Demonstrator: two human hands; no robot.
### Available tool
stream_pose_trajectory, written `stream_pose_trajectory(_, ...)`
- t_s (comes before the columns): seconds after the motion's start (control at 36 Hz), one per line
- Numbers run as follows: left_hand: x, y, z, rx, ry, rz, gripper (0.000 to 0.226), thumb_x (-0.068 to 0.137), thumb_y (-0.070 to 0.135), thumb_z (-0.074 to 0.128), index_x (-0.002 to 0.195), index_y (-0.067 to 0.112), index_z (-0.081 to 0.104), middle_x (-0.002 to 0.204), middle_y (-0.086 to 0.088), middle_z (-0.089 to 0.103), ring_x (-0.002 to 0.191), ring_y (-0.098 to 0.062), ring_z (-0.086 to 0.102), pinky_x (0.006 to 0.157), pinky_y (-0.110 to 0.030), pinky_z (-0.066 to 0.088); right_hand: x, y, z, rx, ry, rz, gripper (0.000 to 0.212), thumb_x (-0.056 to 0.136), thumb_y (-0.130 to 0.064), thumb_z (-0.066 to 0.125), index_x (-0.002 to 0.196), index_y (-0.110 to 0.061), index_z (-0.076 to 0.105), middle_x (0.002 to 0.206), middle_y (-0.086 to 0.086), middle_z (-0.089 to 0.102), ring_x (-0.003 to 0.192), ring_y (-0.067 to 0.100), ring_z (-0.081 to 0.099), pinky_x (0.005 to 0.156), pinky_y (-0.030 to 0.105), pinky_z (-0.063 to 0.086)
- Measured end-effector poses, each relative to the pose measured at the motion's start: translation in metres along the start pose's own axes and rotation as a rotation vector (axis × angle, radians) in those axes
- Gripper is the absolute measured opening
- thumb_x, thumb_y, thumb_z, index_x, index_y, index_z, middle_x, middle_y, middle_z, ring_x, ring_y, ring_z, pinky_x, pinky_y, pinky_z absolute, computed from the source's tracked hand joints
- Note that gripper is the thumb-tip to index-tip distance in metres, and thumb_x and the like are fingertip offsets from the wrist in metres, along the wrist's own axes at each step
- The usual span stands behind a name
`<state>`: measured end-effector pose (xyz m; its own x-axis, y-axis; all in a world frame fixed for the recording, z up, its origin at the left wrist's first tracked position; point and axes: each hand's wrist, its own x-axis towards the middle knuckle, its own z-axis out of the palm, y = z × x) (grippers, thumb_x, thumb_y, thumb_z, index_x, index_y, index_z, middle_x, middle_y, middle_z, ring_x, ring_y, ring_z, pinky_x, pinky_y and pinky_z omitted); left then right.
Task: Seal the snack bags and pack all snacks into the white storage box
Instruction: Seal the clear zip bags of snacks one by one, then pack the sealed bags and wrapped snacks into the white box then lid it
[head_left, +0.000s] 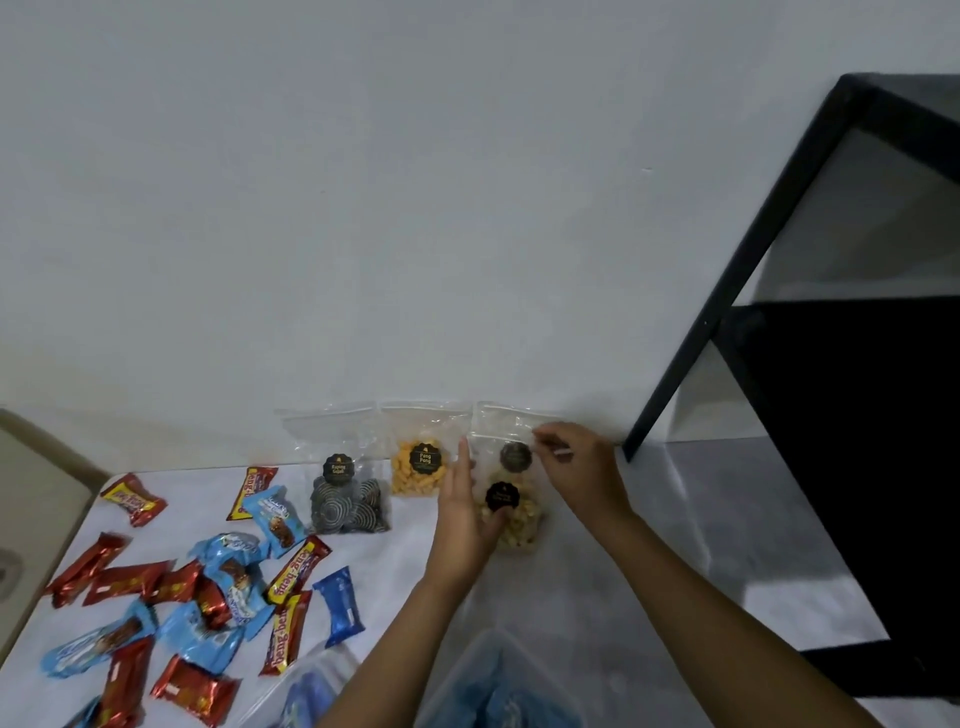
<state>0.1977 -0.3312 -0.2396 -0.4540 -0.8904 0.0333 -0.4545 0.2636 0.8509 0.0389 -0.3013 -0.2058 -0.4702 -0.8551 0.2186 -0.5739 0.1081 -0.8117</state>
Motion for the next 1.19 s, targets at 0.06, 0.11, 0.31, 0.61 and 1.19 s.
stream_pose_trajectory(0.06,0.001,0.001,0.001,0.024,-0.021,-0.022,0.093,0.082,0.015,0.066,0.140,0.045,-0.001,0.144,-0.009,0.027,0.129,-0.029,0.034,0.106,-0.043,0.038,0.003,0.000,0.000,-0.025,0.011,0.003,0.018,0.080,0.002,0.067,0.095,-0.005,0.071,0.093,0.005,0.070,0.081,0.014,0.064,0.074,0.015,0.052)
stream_pose_trajectory(0.11,0.002,0.004,0.001,0.031,-0.045,-0.047,0.095,0.082,0.014,0.066,0.144,0.035,-0.002,0.145,-0.007,0.024,0.129,-0.026,0.033,0.107,-0.040,0.037,0.003,-0.002,-0.001,-0.052,0.009,-0.003,0.018,0.082,0.002,0.063,0.096,-0.005,0.071,0.095,0.008,0.071,0.083,0.016,0.065,0.075,0.022,0.052)
stream_pose_trajectory(0.31,0.008,0.027,-0.018,0.166,-0.110,-0.177,0.086,0.084,0.025,0.067,0.147,0.008,0.011,0.150,-0.014,0.018,0.140,-0.026,0.020,0.112,-0.026,0.018,-0.004,-0.027,-0.015,-0.153,-0.057,0.070,0.032,0.078,0.011,0.055,0.105,0.001,0.069,0.109,0.015,0.069,0.106,0.027,0.063,0.093,0.014,0.036)
stream_pose_trajectory(0.61,-0.057,0.041,-0.148,0.606,-0.071,0.018,0.074,0.087,0.041,0.057,0.146,0.013,0.022,0.149,-0.007,0.028,0.137,-0.024,0.026,0.111,-0.036,0.029,-0.064,-0.132,-0.012,-0.299,-0.318,0.186,0.047,0.084,-0.007,0.051,0.129,-0.017,0.054,0.133,0.006,0.055,0.122,0.023,0.050,0.101,0.033,0.043)
stream_pose_trajectory(1.19,-0.355,-0.102,-0.499,0.766,0.221,-0.334,0.072,0.094,0.051,0.040,0.149,0.016,0.010,0.158,-0.003,0.006,0.146,-0.020,0.001,0.118,-0.041,0.011,-0.263,-0.393,0.251,-0.554,-0.556,-0.309,0.058,0.095,-0.033,0.044,0.148,-0.021,0.023,0.158,0.005,0.014,0.146,0.026,0.009,0.118,0.043,0.017)
